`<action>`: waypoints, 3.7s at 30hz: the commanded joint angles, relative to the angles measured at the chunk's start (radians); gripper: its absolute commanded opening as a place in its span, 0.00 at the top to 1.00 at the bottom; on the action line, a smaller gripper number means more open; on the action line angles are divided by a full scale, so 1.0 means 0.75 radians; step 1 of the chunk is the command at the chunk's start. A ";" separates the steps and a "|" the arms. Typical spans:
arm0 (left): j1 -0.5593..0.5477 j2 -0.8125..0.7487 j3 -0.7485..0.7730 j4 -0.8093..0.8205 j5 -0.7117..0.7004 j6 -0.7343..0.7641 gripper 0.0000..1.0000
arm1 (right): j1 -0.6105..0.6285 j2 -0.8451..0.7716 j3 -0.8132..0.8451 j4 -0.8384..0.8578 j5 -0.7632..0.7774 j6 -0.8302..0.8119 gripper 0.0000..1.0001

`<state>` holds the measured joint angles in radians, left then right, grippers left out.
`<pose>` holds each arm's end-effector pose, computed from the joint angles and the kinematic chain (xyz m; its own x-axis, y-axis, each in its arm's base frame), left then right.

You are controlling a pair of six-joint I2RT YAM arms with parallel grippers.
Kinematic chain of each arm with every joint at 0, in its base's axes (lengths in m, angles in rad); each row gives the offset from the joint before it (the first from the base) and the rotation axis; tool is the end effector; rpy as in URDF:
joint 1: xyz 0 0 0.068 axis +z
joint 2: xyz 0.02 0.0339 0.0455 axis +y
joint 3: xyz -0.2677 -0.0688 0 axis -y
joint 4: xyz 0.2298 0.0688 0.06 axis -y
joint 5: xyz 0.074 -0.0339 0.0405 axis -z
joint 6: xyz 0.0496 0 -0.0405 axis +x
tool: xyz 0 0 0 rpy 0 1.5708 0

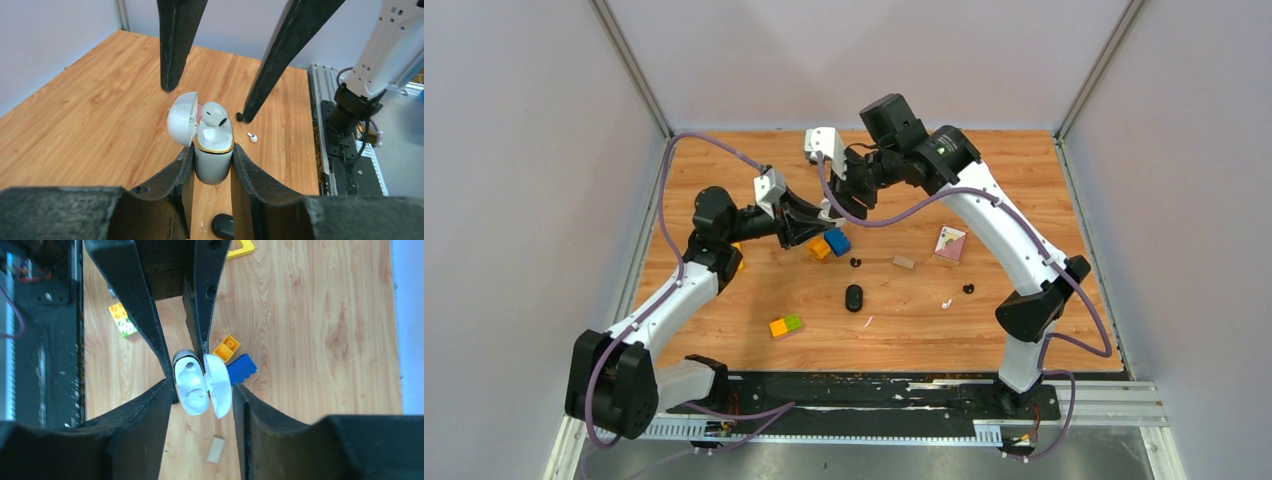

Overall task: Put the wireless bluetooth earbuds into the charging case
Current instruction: Pick up the left earbud from the right side groove of the charging case.

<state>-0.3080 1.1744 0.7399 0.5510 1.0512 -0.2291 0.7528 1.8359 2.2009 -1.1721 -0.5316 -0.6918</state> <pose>0.2236 -0.1163 0.3296 -0.1129 -0.0824 -0.9902 0.9718 0.1983 -0.1273 0.2485 0.2673 0.4256 0.1332 -0.6287 -0.7662 -0.9871 -0.0152 -0.1592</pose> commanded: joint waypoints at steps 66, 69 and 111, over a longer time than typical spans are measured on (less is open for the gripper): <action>-0.086 0.097 -0.031 0.231 -0.441 -0.020 1.00 | -0.113 0.133 0.045 0.172 0.090 0.937 0.65; -0.090 0.100 -0.021 0.233 -0.463 -0.031 1.00 | -0.107 0.138 0.046 0.176 0.087 0.935 0.66; -0.105 0.116 0.016 0.268 -0.507 -0.140 1.00 | -0.078 0.207 0.082 0.214 0.217 0.912 0.74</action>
<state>-0.3725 1.2686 0.7013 0.6594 0.6605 -0.3164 0.6731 1.9755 2.2250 -1.0348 -0.3706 -0.0311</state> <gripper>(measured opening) 0.349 0.285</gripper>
